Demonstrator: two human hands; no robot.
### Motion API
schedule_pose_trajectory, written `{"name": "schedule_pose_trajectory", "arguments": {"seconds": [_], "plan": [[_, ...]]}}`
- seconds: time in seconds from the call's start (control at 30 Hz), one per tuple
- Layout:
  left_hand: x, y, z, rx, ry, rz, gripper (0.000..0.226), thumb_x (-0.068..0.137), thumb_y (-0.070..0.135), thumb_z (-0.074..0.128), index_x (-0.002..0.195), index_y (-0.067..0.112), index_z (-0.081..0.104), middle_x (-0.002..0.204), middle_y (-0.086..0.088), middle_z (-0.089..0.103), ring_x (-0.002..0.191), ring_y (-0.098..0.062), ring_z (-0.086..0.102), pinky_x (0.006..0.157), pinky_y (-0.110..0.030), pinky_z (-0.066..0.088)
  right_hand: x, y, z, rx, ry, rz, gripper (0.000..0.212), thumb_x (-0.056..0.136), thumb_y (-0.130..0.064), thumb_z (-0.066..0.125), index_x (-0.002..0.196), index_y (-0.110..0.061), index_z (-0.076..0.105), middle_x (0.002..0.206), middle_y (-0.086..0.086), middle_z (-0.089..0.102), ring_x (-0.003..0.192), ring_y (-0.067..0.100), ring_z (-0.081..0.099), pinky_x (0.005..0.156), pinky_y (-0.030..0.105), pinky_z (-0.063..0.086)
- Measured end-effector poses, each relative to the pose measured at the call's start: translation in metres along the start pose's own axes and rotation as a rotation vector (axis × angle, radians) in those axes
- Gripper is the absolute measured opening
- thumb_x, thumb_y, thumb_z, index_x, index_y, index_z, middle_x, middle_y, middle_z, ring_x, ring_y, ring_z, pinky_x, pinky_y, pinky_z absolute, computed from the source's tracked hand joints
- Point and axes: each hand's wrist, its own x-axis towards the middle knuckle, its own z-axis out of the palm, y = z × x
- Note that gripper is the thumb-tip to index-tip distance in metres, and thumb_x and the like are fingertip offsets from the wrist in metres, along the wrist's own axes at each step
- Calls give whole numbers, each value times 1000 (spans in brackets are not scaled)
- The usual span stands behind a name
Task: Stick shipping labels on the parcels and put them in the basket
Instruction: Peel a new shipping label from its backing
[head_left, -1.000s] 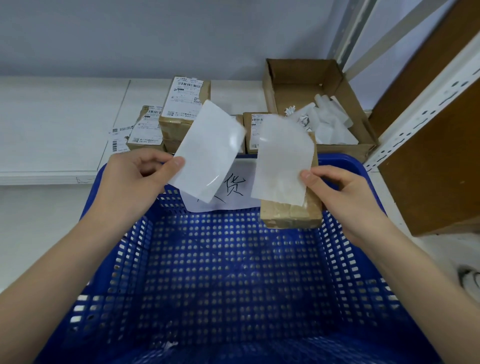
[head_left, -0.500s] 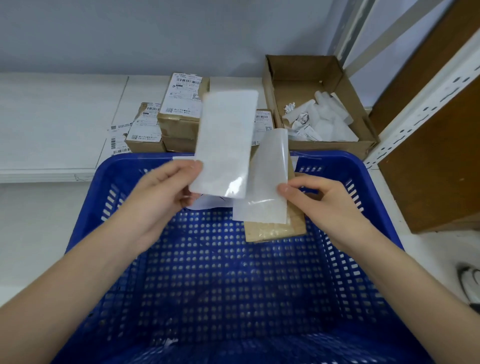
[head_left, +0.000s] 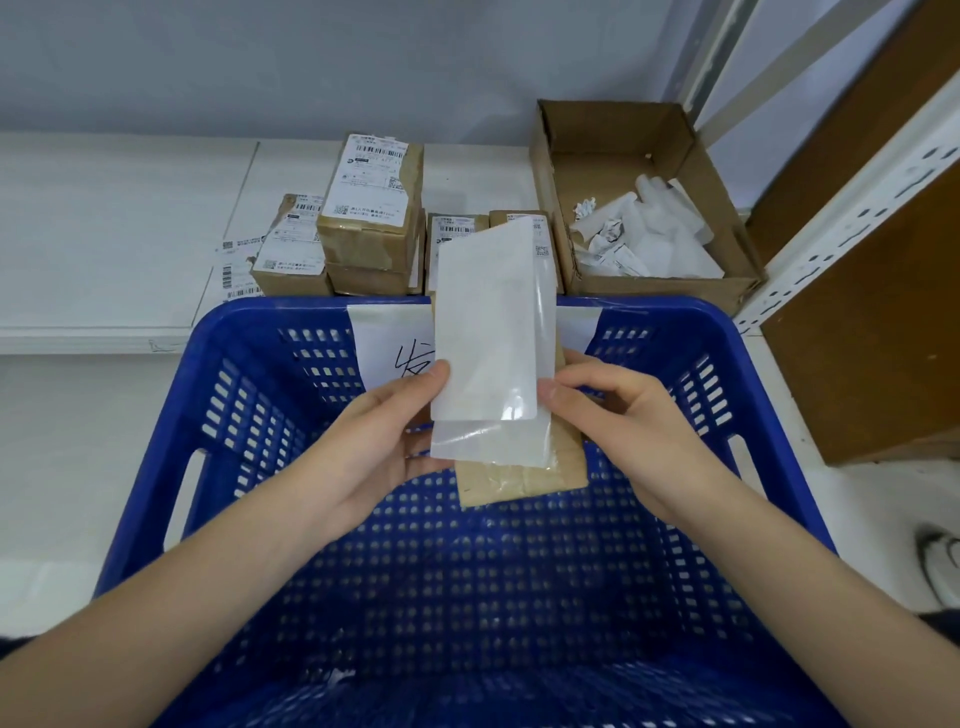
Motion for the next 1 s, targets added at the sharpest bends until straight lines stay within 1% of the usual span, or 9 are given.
{"name": "schedule_pose_trajectory", "arguments": {"seconds": [0.2,0.33,0.4,0.5,0.57,0.7,0.8,0.87,1.0], "plan": [[0,2,1,17,38,57,54,75,41,61,122,14,62,115,-7,70,108,-26,65,80,-33,59,-2,0,1,5,-50,-13,24,73,-25,64,85,-4,70,124,-8,62,101,10,66,83,23,53],[-2,5,2,22,71,75,35,91,36,55,117,16,64,106,-2,73,90,-17,70,67,-27,58,-3,-1,0,19,-85,18,24,73,-29,63,81,-7,63,125,0,61,108,16,62,96,36,50],[-3,4,3,43,75,82,32,94,36,52,115,15,65,102,0,73,84,-15,70,64,-26,57,-3,-1,-1,14,-96,35,26,75,-27,61,83,-3,58,122,2,61,102,17,63,93,35,51],[-2,3,2,70,123,82,27,96,37,50,107,20,67,105,0,73,99,-21,68,77,-33,59,-4,-5,-2,75,-122,43,22,81,-23,62,82,-3,53,104,-2,66,91,14,65,80,28,53],[-2,5,2,79,164,92,26,95,40,50,106,23,66,103,1,74,98,-19,68,79,-33,56,-5,-7,-4,125,-137,46,18,83,-19,66,73,-9,54,92,-4,68,87,12,66,73,23,52],[-3,7,2,103,219,133,28,93,43,51,109,23,65,100,3,74,92,-16,69,76,-31,56,-5,-8,-1,86,-103,42,18,80,-16,59,63,-16,58,92,-2,69,92,15,66,79,25,53],[-4,5,4,118,234,141,28,92,43,52,106,23,65,97,4,74,89,-15,69,69,-28,51,-8,-5,3,0,-11,36,18,90,-6,58,74,-11,51,100,-7,67,95,14,66,81,27,53],[-4,5,5,125,245,138,28,92,44,53,106,23,64,97,3,73,90,-16,68,68,-29,51,-11,-4,6,-60,28,1,13,90,-5,58,96,-14,51,112,-10,61,93,7,67,81,25,55],[-3,4,5,119,276,145,26,92,43,54,106,23,63,99,1,72,91,-19,68,69,-31,52,-12,-2,3,-234,32,-227,62,85,-5,65,131,-32,34,140,-20,36,123,5,50,92,24,51]]}}
